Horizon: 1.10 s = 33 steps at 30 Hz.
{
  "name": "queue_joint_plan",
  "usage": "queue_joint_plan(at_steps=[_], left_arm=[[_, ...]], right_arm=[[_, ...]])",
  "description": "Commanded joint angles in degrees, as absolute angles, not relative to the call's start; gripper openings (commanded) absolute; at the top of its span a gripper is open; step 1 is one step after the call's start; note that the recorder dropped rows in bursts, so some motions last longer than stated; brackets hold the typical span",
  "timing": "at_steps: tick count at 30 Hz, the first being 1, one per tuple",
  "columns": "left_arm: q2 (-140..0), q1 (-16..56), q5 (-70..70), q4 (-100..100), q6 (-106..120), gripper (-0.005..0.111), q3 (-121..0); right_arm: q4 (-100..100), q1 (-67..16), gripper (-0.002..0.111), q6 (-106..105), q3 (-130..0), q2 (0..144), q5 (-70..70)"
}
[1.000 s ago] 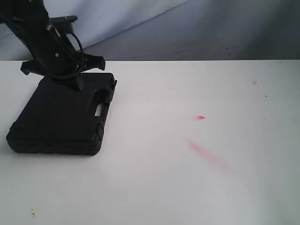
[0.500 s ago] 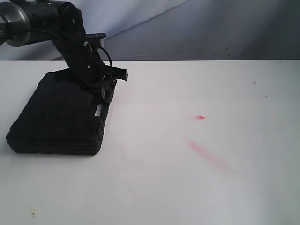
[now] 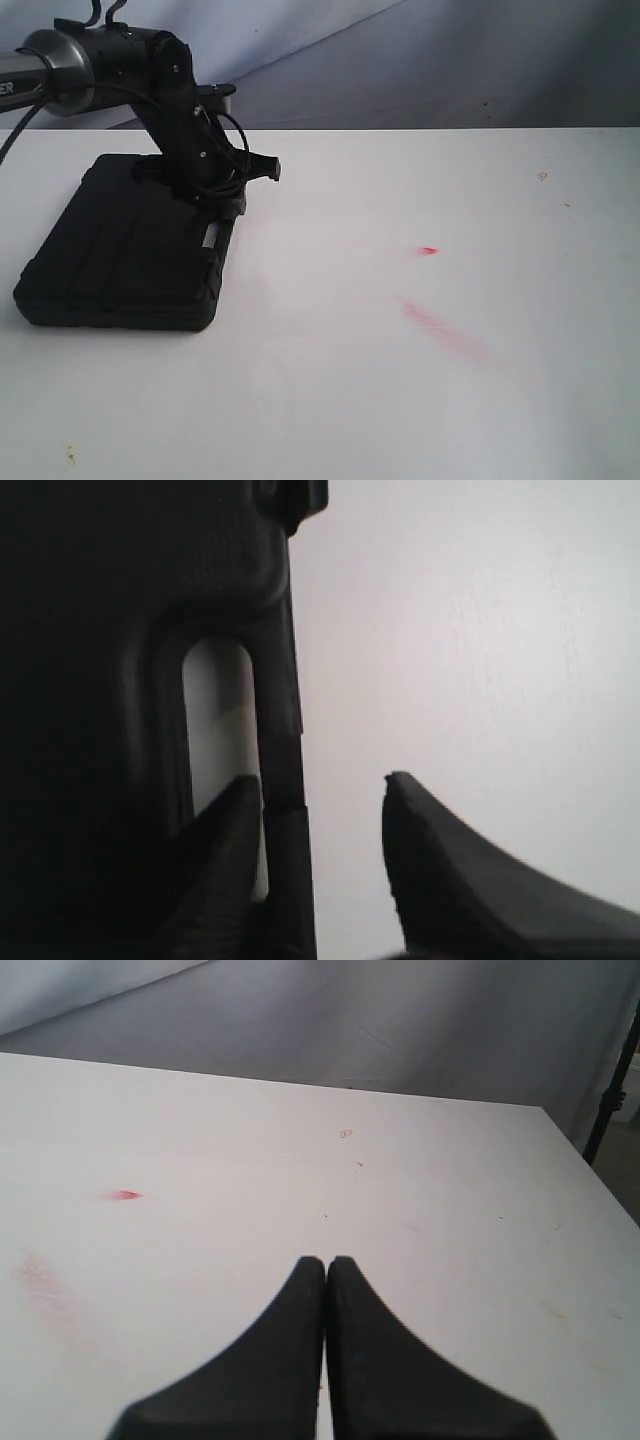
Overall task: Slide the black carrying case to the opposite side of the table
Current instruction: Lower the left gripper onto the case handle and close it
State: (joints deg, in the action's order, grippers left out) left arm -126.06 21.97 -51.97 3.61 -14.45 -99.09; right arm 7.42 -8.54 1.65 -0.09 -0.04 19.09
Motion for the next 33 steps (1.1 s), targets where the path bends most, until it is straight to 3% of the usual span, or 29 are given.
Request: queue_joint_plan(at_steps=[1, 20, 29, 33], left_arm=[[-128.0, 22.3, -53.8, 2.7, -16.1, 0.046, -102.6], [-135.2, 22.3, -60.3, -2.0, -22.5, 0.043, -108.3], [-135.4, 22.3, -59.9, -1.4, -25.0, 0.030, -108.3], [-135.4, 22.3, -59.2, 0.0, -25.0, 0.017, -108.3]], right_arm=[[7.2, -8.6, 0.000, 1.7, 0.0, 0.0, 18.9], [7.2, -8.6, 0.000, 1.7, 0.0, 0.0, 18.9], [7.2, -8.6, 0.000, 1.7, 0.0, 0.0, 18.9], [7.2, -8.6, 0.000, 1.7, 0.0, 0.0, 18.9]])
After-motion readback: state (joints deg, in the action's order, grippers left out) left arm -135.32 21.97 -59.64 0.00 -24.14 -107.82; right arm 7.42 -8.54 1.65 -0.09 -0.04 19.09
